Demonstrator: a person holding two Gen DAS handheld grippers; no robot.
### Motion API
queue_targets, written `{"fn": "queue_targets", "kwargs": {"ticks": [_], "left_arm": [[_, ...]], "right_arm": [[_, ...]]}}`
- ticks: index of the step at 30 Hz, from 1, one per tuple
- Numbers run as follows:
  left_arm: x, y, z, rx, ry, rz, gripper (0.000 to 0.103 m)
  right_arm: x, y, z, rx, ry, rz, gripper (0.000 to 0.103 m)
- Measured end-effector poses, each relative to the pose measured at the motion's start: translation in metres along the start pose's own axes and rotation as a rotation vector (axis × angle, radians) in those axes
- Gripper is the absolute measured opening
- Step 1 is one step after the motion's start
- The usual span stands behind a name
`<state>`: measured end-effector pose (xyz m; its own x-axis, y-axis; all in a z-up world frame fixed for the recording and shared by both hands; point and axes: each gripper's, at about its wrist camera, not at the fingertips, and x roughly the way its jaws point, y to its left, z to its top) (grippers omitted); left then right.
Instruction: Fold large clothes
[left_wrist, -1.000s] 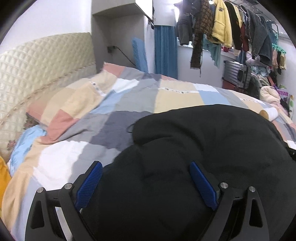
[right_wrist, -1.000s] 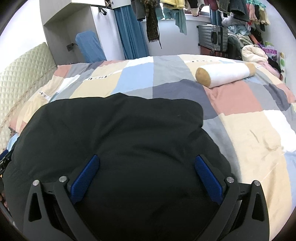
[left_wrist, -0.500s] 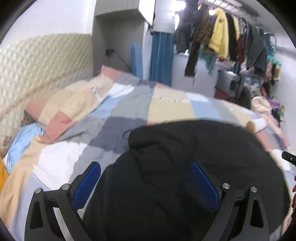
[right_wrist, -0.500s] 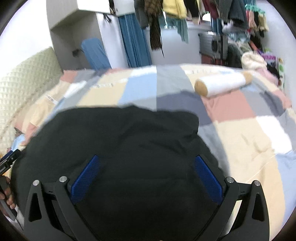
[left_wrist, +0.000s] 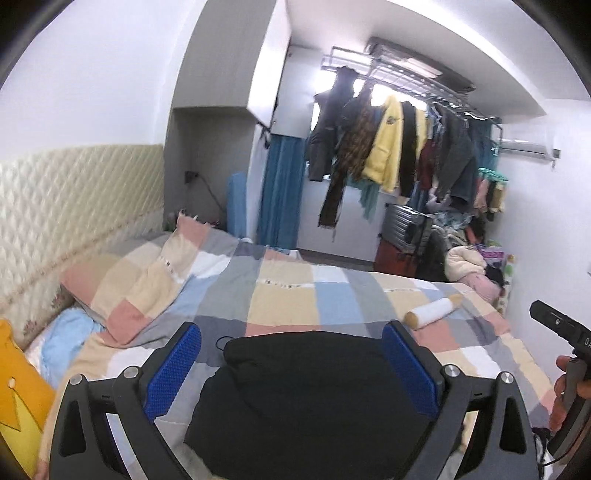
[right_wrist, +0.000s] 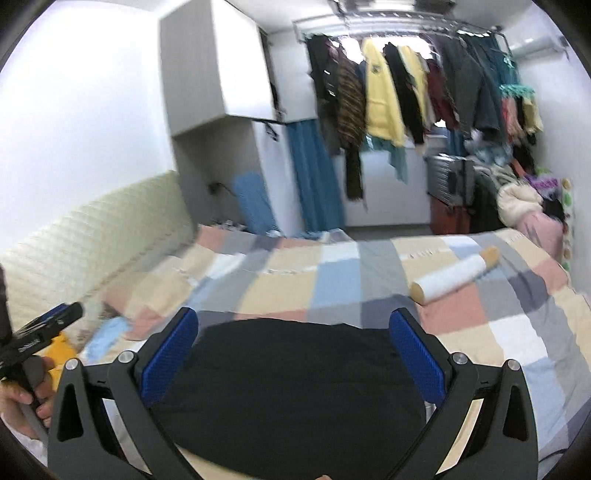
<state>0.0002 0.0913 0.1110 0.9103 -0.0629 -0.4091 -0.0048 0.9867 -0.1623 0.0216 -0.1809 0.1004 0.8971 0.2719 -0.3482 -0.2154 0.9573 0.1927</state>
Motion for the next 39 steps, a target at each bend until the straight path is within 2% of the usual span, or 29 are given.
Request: {"fn": "queue_targets", "kwargs": {"ticks": [5,10,13,17,23,27,30,32,35,39], "left_arm": [[-0.072,-0.022,0.012,0.034,-0.12,0.04,0.1],[-0.122,-0.037,0.008,0.072,-0.178,0.017,0.101],[-0.138,-0.039,0.001,0.073,-0.196,0.023,0.102],[-0.144,-0.036,-0.012,0.045,-0.16,0.001,0.102],[-0.15,-0.033,-0.035,0.032,-0.113,-0.022,0.102],[-0.155,-0.046,-0.049,0.063,-0.099,-0.036,0.102],[-0.157,-0.056,-0.063,0.08,-0.071,-0.091,0.102],[-0.159,-0.061,-0.073,0.091,-0.07,-0.098,0.102],[-0.151,-0.066,-0.088,0.111,-0.051,-0.102,0.102],[-0.125,-0.067,-0.103,0.057,0.014,-0.109,0.102]], "right_arm": [[-0.064,0.031,0.009,-0.034,-0.074,0.053,0.103],[-0.109,0.048,0.008,-0.063,-0.138,0.055,0.103],[-0.133,0.059,0.001,-0.08,-0.182,0.054,0.103],[-0.148,0.07,-0.02,-0.102,-0.192,0.064,0.103],[-0.167,0.072,-0.055,-0.061,-0.195,0.05,0.103],[-0.165,0.074,-0.073,-0.068,-0.164,0.005,0.103],[-0.159,0.072,-0.086,-0.066,-0.135,-0.025,0.103],[-0.158,0.069,-0.095,-0.059,-0.115,-0.028,0.103],[-0.151,0.065,-0.109,-0.043,-0.081,-0.037,0.103],[-0.141,0.069,-0.128,-0.087,-0.056,-0.047,0.103]]}}
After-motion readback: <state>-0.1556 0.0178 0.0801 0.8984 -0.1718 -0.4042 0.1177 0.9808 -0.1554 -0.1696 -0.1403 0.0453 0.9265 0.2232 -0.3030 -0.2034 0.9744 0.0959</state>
